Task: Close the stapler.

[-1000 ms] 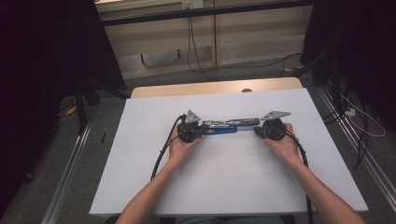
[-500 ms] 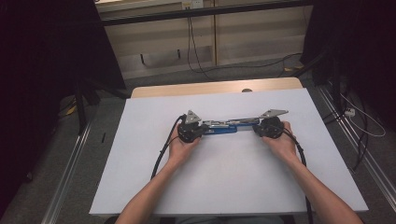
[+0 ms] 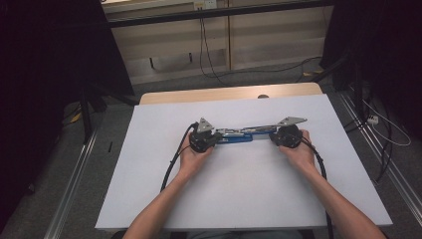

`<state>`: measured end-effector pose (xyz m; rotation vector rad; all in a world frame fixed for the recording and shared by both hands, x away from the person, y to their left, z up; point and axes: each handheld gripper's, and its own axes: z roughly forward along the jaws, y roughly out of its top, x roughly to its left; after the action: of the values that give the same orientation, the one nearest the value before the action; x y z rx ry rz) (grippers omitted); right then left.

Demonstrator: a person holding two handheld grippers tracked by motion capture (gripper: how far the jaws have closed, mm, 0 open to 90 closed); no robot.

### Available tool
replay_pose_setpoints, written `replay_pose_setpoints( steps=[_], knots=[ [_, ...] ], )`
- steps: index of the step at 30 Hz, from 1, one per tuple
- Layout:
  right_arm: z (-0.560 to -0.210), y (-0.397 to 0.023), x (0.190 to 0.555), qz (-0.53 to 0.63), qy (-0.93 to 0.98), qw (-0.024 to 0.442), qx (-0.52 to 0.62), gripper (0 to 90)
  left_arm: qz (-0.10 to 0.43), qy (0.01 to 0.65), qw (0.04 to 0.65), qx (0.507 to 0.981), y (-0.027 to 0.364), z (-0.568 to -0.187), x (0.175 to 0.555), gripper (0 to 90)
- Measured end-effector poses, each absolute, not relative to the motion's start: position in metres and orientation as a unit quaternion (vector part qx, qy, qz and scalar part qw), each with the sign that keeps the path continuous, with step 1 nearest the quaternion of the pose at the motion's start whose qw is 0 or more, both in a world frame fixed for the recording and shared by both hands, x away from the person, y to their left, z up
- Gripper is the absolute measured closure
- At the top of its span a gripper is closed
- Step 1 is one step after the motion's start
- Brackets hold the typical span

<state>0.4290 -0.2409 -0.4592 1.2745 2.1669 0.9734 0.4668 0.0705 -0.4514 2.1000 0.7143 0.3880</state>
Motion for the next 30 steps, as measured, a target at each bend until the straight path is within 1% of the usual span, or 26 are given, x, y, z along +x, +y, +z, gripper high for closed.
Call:
replay_pose_setpoints(
  steps=[5, 6, 30],
  knots=[
    [-0.459, -0.241, 0.429, 0.356, 0.781, 0.225, 0.461, 90.0, 0.154, 0.286, 0.432, 0.841, 0.0702, -0.4518, 0.4666, 90.0],
    [-0.4584, -0.2412, 0.4287, 0.361, 0.775, 0.235, 0.462, 90.0, 0.156, 0.286, 0.432, 0.841, 0.0704, -0.4517, 0.4668, 90.0],
    [-0.4571, -0.2403, 0.4283, 0.379, 0.765, 0.24, 0.462, 90.0, 0.154, 0.287, 0.433, 0.841, 0.0705, -0.452, 0.4666, 90.0]
  ],
)
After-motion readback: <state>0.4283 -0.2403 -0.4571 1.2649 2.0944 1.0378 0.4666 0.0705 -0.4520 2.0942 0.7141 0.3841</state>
